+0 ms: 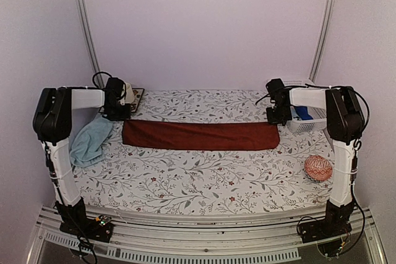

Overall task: Roll the towels
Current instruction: Adjust the towel at the center of the board.

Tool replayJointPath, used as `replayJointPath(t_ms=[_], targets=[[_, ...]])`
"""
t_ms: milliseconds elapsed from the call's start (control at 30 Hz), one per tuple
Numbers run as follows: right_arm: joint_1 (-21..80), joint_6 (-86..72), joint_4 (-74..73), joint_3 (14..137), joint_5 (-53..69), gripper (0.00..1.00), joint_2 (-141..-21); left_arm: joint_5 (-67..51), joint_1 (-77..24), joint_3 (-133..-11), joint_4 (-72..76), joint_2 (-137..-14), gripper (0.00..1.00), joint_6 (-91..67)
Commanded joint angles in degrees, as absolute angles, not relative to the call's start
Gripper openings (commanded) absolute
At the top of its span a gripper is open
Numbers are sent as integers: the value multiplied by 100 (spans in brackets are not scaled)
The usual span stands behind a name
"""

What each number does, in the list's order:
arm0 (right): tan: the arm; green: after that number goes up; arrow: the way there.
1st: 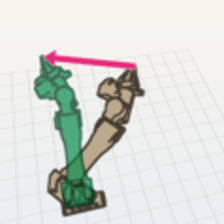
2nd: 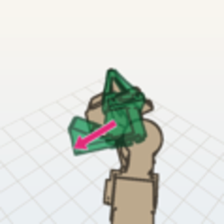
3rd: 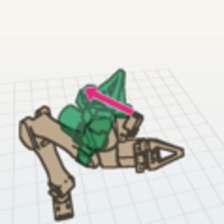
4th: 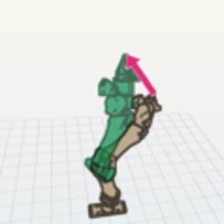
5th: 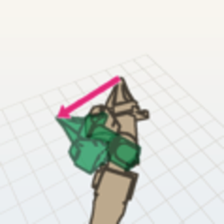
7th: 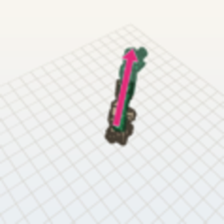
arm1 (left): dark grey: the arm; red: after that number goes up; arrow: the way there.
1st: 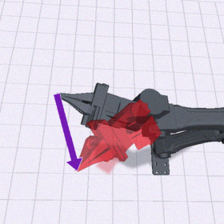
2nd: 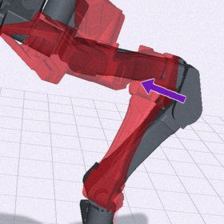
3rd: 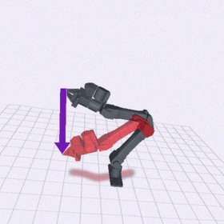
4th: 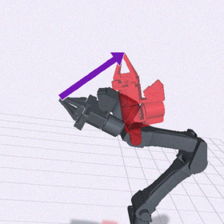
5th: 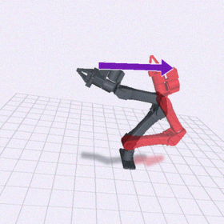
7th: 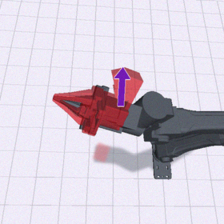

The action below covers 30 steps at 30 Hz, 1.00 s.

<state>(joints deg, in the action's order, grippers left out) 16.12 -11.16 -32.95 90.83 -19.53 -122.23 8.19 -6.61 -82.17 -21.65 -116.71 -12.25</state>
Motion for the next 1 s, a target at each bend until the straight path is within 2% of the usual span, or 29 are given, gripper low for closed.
replayJointPath(t_ms=[0,967], targets=[[1544,-1082,-3260,9224,-2166,2,-12480,998,-566,-8466,-2029,-11779,0,-1271],[1513,-866,-3059,9415,-2509,2,-12887,1444,-534,-8802,-2042,-12307,0,-1529]])
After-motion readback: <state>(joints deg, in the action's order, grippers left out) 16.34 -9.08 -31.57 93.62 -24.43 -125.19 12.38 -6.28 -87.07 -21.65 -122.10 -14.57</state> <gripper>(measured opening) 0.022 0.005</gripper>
